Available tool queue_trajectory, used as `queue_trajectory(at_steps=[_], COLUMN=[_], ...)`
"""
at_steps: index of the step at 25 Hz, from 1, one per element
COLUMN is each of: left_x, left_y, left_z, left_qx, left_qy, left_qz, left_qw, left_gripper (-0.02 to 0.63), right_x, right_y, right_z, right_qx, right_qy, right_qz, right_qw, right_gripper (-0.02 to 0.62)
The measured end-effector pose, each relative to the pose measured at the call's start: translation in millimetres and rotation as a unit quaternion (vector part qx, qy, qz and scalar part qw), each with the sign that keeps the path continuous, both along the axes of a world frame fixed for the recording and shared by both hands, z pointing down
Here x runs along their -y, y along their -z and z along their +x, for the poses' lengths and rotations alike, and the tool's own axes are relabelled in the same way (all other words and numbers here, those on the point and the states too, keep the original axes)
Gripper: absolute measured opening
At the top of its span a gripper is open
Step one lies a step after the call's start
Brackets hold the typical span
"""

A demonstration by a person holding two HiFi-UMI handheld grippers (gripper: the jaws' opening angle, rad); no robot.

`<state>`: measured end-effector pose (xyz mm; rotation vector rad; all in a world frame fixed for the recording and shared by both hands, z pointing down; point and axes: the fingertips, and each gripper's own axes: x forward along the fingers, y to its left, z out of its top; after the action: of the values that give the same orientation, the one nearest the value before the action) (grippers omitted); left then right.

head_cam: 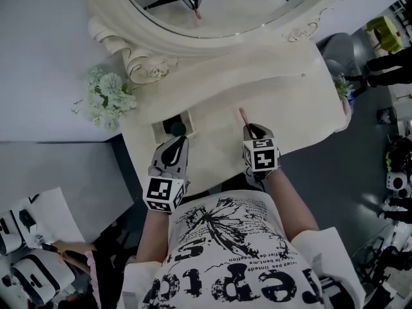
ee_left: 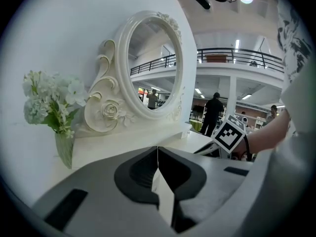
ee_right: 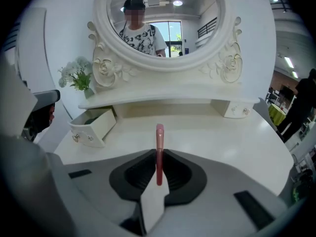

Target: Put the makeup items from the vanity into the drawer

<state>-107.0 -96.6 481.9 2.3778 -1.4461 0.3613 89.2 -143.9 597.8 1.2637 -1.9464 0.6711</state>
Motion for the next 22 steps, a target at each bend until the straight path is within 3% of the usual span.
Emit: queue_trajectory(at_steps=[10, 17, 22], left_x=[-26.0, -53.2, -71.8], left_y=[20.5, 27.2, 27.8], left_z=[-71.0, -120.4, -146.6], left_qx=[0.006, 0.013, 0.014], left_qy=[0.092, 0.173, 0.216], left_qz=[0.026, 0.036, 0.038], left_qw=[0.9954, 0.9842, 0.9756], left_gripper=[0.02, 0.02, 0.02], right_x=[9.5, -1.7, -20.1], right_y=[45.6, 56.9, 51.4], right_z=[-105.3, -188.6, -230.2], right_qx=[0.031, 0.049, 0.037], right_qy=[0.123, 0.243, 0.324], right_qz=[0.052, 0.065, 0.059], right_qw=[0.99, 0.967, 0.944], right_gripper=[0.057, 0.057, 0.057])
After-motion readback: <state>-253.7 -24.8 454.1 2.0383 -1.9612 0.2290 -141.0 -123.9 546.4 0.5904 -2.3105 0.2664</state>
